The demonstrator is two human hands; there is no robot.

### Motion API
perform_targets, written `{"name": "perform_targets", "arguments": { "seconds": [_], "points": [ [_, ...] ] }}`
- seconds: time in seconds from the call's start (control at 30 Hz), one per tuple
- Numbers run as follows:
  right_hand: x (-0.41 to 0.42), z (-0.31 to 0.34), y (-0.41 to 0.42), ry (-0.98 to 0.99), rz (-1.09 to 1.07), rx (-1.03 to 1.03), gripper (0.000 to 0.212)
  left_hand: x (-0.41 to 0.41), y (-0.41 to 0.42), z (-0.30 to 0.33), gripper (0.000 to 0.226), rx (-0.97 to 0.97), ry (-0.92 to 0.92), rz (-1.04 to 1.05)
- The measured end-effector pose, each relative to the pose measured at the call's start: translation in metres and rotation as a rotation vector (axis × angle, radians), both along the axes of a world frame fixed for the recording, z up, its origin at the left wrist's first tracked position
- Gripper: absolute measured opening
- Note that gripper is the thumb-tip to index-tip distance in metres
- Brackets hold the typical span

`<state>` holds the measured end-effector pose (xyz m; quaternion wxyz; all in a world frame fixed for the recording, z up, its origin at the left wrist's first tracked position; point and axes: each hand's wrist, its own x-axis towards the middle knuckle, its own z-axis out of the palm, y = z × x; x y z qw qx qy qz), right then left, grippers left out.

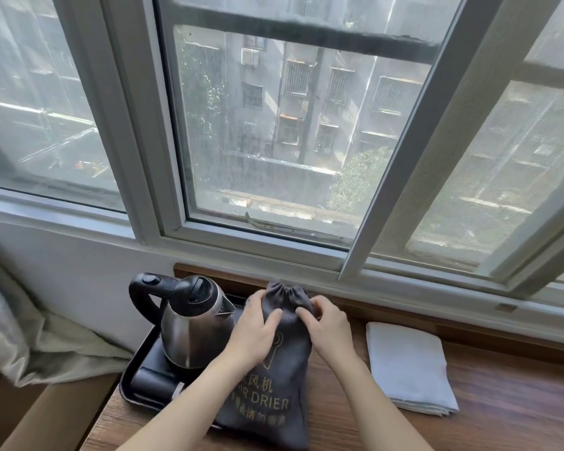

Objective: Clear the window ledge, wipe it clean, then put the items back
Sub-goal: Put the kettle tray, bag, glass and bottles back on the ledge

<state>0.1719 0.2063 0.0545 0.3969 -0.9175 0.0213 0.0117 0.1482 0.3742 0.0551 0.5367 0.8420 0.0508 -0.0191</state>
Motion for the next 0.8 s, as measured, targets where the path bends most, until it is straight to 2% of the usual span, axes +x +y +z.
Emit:
{"name": "perform_targets", "arguments": {
  "seconds": [0.07, 0.27, 0.37, 0.43, 0.6, 0.8],
  "points": [
    [-0.008, -0.014, 0.000, 0.064, 0.046, 0.016, 0.023, -0.004, 0.001, -0.014, 0.063, 0.032, 0.027, -0.048],
    [-0.030, -0.038, 0.004, 0.073, 0.155, 0.079, 0.100, -0.012, 0.021, -0.037, 0.083, 0.143, -0.014, -0.113],
    [-0.045, -0.052, 0.012, 0.072, 0.201, 0.060, 0.122, -0.018, 0.022, -0.044, 0.092, 0.181, 0.019, -0.185],
    [-0.051, -0.058, 0.020, 0.066, 0.203, 0.036, 0.127, -0.022, 0.022, -0.051, 0.094, 0.192, 0.041, -0.195],
    [-0.048, -0.069, 0.027, 0.109, 0.197, -0.108, 0.119, -0.020, 0.024, -0.063, 0.087, 0.249, 0.138, -0.190],
    [-0.048, -0.073, 0.027, 0.138, 0.194, -0.070, 0.123, -0.020, 0.027, -0.066, 0.090, 0.275, 0.150, -0.195]
  ]
}}
